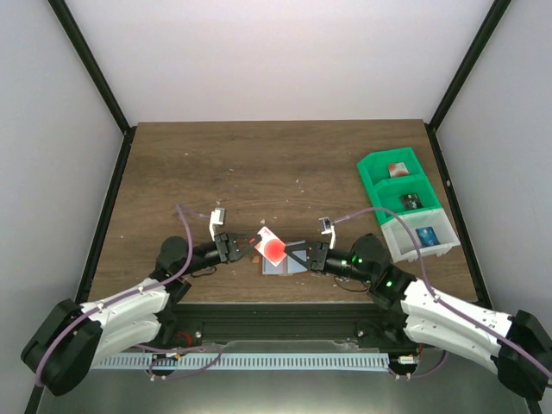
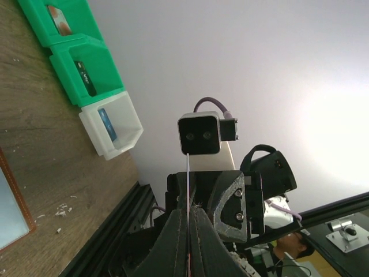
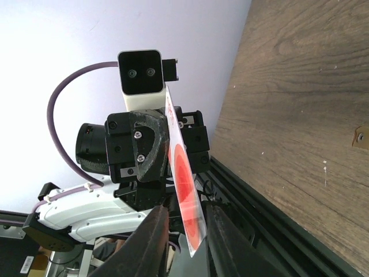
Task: Take the credit cards out of the card holder
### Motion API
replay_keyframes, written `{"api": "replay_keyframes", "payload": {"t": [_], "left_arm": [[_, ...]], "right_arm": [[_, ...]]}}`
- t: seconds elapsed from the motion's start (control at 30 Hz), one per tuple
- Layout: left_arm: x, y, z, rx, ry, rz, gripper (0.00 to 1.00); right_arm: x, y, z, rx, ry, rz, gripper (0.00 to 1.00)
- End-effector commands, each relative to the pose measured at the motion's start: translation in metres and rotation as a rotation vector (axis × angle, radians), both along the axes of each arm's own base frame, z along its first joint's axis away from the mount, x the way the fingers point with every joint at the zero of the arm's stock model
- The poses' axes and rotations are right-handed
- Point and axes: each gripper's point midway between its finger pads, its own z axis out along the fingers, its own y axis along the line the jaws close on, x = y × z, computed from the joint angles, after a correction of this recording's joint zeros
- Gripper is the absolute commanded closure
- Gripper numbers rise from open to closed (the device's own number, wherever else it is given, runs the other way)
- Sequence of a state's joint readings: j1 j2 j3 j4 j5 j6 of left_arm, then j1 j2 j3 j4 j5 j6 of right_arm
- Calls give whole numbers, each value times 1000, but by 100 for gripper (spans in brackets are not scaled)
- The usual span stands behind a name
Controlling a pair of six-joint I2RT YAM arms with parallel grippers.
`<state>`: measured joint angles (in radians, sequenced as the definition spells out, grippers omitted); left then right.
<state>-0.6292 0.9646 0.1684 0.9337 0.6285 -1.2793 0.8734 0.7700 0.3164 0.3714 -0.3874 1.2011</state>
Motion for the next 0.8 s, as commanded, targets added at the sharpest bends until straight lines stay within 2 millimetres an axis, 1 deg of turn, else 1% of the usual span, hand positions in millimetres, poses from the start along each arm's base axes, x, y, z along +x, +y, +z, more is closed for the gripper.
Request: {"api": "replay_keyframes", "payload": {"t": [0.0, 0.07, 0.1, 0.17, 0.2, 0.23, 0.27, 0.3, 0.33, 0.43, 0.47, 0.53, 0.57, 0.67, 0.7, 0.73, 0.77], "left_arm": [[2, -2, 17, -42, -61, 7, 100], [3, -2, 15, -38, -53, 12, 100], [3, -2, 14, -35, -51, 12, 100], [4, -3, 12, -23, -49, 13, 100], [5, -3, 11, -14, -50, 16, 92], [6, -3, 11, -3, -52, 21, 74], [8, -3, 10, 13, -54, 31, 59], [10, -2, 9, 32, -51, 46, 48], [12, -1, 7, 56, -54, 63, 40], [19, 3, 2, 139, -55, 117, 25], [21, 4, 0, 174, -58, 127, 19], [28, 7, 0, 257, -82, 158, 1], [32, 9, -5, 319, -79, 178, 0], [40, 17, -5, 447, -115, 222, 0], [41, 20, -9, 493, -117, 228, 0], [44, 21, -3, 513, -137, 237, 0], [45, 22, -2, 536, -151, 244, 0]], "right_arm": [[6, 1, 11, 66, 12, -26, 82], [7, 1, 13, 72, 7, -34, 90], [8, 1, 13, 72, 4, -40, 97], [10, 0, 13, 68, -4, -53, 100], [12, 0, 14, 64, -10, -62, 99], [16, -2, 15, 48, -24, -81, 99], [21, -5, 20, 37, -49, -107, 99], [28, -9, 26, 10, -81, -140, 99], [37, -15, 34, -32, -103, -177, 100], [67, -38, 58, -119, -184, -259, 100], [77, -46, 65, -140, -201, -279, 100], [97, -63, 74, -178, -224, -316, 100], [106, -71, 77, -194, -233, -334, 99], [136, -94, 78, -242, -231, -379, 99], [147, -102, 77, -255, -227, -395, 100], [160, -117, 77, -269, -224, -428, 100], [168, -122, 74, -284, -214, -427, 100]]}}
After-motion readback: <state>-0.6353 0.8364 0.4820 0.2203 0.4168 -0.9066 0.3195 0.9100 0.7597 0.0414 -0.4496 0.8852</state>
